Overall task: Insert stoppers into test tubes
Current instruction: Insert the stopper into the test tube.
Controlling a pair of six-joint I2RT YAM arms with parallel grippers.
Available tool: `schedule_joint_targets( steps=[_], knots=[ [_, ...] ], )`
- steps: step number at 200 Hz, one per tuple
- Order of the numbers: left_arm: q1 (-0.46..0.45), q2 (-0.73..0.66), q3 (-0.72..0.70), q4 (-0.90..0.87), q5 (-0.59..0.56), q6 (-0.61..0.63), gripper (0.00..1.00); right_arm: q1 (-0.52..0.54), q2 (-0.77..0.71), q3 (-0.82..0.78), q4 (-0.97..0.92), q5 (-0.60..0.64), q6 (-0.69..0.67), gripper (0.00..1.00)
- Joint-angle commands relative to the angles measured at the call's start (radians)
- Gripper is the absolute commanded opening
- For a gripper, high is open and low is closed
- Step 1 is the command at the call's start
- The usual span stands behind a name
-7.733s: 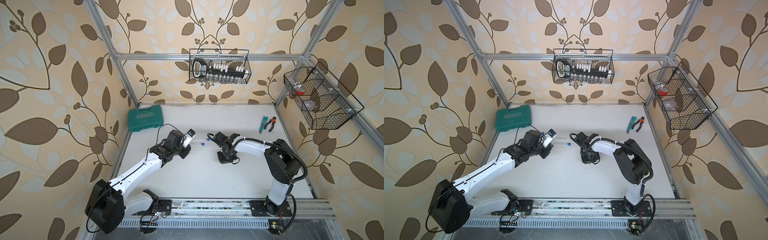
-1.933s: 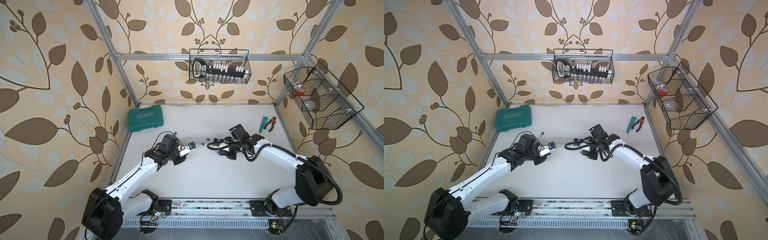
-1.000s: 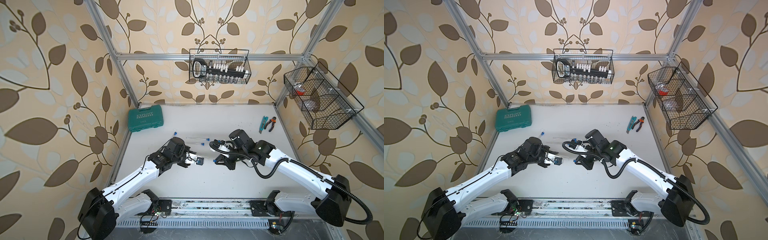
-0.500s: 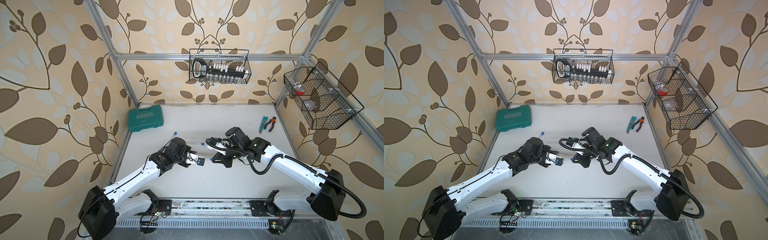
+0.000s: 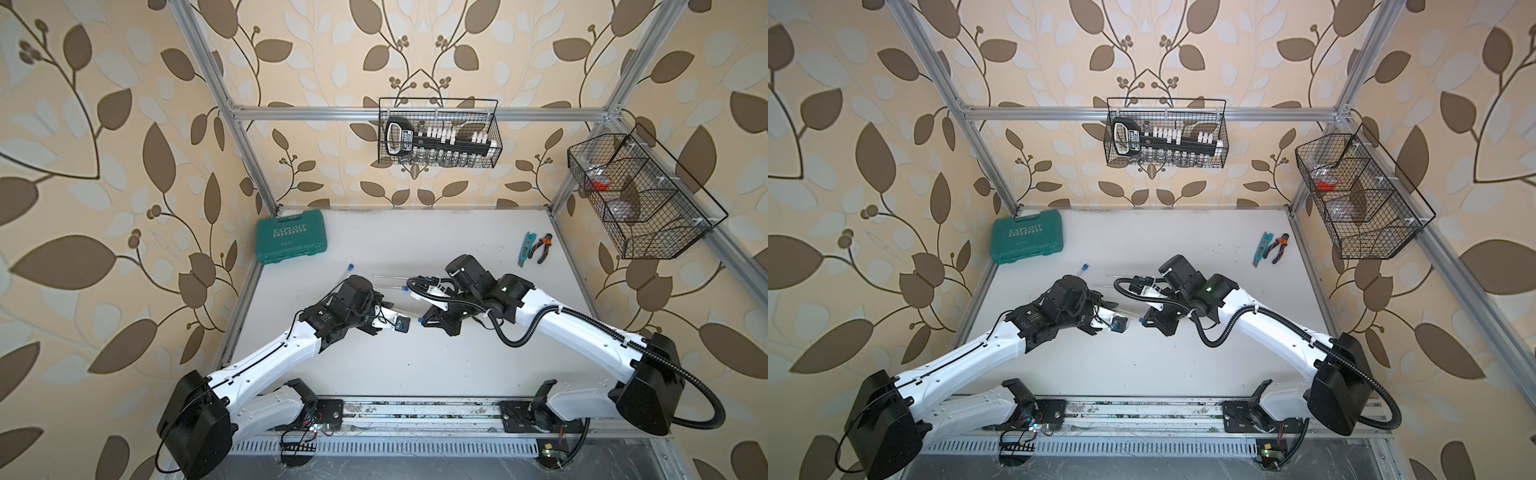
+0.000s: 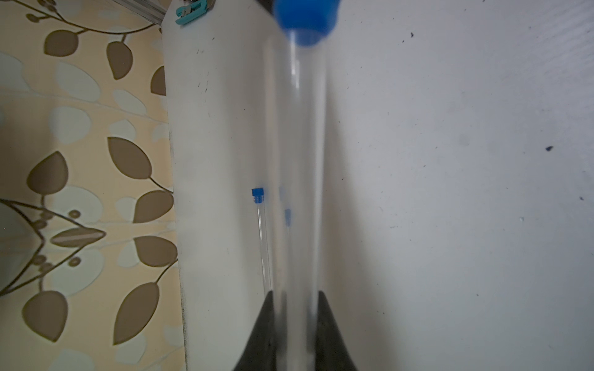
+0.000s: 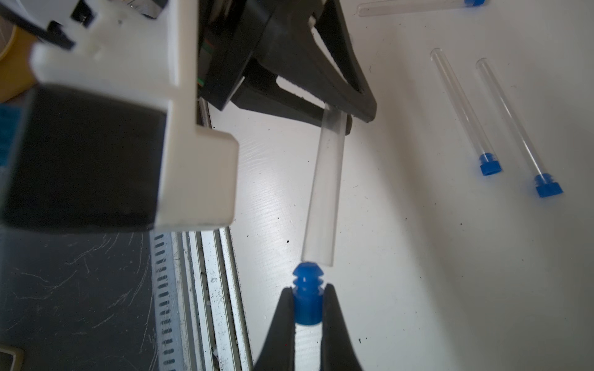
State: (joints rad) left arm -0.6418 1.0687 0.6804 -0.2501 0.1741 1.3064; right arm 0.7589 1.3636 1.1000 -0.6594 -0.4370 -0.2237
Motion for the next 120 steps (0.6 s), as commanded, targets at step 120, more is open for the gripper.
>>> schedule_joint_targets(
  steps=[120],
  knots=[
    [-0.104, -0.043, 0.004, 0.038, -0.075, 0.086, 0.0, 0.025, 0.115, 0.165, 0.001, 0.018, 0.095, 0.04]
  ],
)
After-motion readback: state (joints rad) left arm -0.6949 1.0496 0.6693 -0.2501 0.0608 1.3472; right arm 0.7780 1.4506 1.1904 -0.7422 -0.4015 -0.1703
